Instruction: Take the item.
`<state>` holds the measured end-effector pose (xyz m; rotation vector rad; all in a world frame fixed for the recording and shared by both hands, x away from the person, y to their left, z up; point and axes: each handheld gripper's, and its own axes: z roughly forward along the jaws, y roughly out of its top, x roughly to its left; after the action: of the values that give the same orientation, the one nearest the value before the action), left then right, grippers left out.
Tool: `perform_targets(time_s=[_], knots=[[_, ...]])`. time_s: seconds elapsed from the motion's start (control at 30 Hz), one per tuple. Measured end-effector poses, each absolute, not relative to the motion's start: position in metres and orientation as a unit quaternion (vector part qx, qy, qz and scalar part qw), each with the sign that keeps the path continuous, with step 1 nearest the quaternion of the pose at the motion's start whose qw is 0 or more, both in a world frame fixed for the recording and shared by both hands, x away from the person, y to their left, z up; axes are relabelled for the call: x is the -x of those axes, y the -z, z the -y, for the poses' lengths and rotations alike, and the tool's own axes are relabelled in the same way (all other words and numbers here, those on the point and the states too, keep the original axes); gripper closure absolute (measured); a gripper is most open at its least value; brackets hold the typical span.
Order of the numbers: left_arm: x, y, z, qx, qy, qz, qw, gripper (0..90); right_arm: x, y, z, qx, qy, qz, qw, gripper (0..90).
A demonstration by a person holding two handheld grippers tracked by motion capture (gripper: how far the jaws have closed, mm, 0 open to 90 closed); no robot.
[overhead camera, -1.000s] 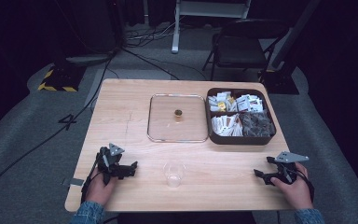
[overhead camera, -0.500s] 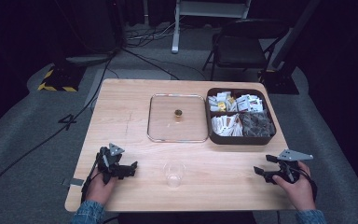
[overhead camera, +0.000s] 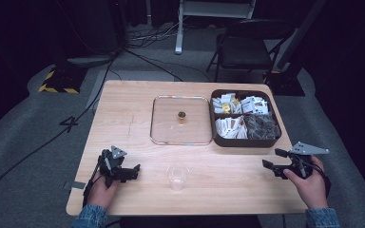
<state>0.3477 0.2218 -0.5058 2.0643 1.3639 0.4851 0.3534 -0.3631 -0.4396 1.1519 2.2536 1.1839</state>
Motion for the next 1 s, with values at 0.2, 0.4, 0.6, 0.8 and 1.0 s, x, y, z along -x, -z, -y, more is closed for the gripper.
perform_targets(time_s=[0.2,0.4,0.6,0.8,1.0], knots=[[-0.348,0.506,-0.222,-0.781,-0.182,-0.514,0.305,0.0,-0.358,0.424,0.361,-0.399,-0.433,-0.787,0.184,22.5],[-0.348,0.506,-0.222,-0.781,-0.181,-0.514,0.305,0.0,-0.364,0.411,0.357,-0.390,-0.441,-0.784,0.195,21.4],[-0.348,0.506,-0.222,-0.781,-0.182,-0.514,0.305,0.0,-0.374,0.400,0.347,-0.382,-0.452,-0.781,0.200,19.9],[-0.349,0.506,-0.222,-0.781,-0.181,-0.513,0.305,0.0,-0.389,0.396,0.348,-0.396,-0.467,-0.765,0.198,17.1],[-0.349,0.506,-0.222,-0.782,-0.182,-0.513,0.305,0.0,-0.405,0.392,0.354,-0.413,-0.474,-0.749,0.211,17.0]])
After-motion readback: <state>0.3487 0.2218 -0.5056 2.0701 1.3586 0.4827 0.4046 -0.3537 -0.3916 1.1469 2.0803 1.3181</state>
